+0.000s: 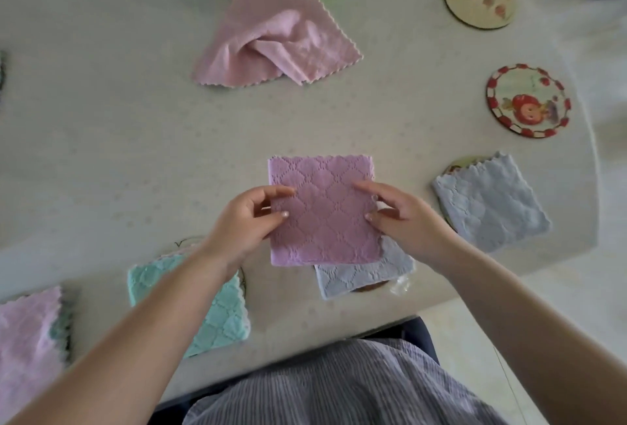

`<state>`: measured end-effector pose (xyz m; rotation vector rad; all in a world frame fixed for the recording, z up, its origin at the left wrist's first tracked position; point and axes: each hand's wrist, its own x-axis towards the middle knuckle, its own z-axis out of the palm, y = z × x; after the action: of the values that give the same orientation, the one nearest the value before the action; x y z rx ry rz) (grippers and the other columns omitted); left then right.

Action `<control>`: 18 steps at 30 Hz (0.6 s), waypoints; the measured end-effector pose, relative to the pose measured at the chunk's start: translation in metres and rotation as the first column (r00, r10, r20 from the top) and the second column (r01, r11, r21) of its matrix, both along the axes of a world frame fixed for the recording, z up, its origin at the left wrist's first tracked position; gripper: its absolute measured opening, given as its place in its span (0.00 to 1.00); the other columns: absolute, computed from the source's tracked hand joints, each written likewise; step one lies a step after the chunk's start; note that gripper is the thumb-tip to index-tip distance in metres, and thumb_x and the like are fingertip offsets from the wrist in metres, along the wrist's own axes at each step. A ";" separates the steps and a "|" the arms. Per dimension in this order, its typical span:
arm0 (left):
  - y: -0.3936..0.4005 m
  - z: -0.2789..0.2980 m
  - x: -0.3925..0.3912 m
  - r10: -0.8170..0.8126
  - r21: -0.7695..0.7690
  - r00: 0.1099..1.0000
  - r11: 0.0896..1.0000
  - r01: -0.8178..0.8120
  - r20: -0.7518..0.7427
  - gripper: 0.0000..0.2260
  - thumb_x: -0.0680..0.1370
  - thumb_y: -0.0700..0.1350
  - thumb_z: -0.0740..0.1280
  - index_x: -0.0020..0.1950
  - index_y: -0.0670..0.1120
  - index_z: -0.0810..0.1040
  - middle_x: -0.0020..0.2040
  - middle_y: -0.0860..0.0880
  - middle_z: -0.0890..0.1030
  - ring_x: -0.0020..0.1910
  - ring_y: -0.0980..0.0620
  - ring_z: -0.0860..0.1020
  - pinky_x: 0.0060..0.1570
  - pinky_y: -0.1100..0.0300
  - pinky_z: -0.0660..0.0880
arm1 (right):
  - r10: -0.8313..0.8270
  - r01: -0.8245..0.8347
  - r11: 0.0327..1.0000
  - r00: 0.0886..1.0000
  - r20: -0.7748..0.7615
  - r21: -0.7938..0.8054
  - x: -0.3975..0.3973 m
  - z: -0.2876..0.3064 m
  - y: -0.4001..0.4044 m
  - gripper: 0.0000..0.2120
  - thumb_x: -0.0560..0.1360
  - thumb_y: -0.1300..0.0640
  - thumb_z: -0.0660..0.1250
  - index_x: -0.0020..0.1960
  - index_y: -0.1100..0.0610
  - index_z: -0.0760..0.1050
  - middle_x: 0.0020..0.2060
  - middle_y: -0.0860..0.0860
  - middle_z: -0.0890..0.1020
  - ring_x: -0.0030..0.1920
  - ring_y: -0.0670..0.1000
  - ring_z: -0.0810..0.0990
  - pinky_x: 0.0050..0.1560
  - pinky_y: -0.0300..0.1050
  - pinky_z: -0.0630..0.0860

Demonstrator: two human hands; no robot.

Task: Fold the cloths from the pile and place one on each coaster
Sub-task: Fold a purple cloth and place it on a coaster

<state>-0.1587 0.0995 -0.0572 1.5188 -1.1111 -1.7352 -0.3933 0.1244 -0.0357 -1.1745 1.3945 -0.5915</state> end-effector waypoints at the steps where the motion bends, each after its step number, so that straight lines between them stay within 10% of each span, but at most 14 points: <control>1: 0.000 0.000 -0.006 0.001 0.004 1.000 1.000 -0.001 0.000 0.16 0.76 0.32 0.64 0.48 0.54 0.80 0.44 0.54 0.81 0.41 0.62 0.78 0.43 0.67 0.77 | -0.019 0.019 1.000 1.000 0.010 -0.003 -0.006 0.000 0.001 0.23 0.77 0.67 0.61 0.61 0.41 0.70 0.58 0.38 0.74 0.45 0.34 0.79 0.47 0.29 0.75; 18: -0.068 0.007 -0.278 0.016 0.036 0.999 0.999 -0.015 -0.040 0.15 0.76 0.30 0.63 0.48 0.51 0.79 0.50 0.47 0.78 0.46 0.54 0.77 0.50 0.61 0.78 | -0.221 0.216 0.974 0.973 -0.069 -0.067 -0.272 -0.020 -0.066 0.24 0.77 0.67 0.58 0.52 0.36 0.74 0.46 0.43 0.79 0.39 0.43 0.77 0.40 0.42 0.72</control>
<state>-0.4371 0.0313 -0.0501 1.5030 -1.0511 -1.7762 -0.6658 0.0587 -0.0559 -1.1071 1.5939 -0.7535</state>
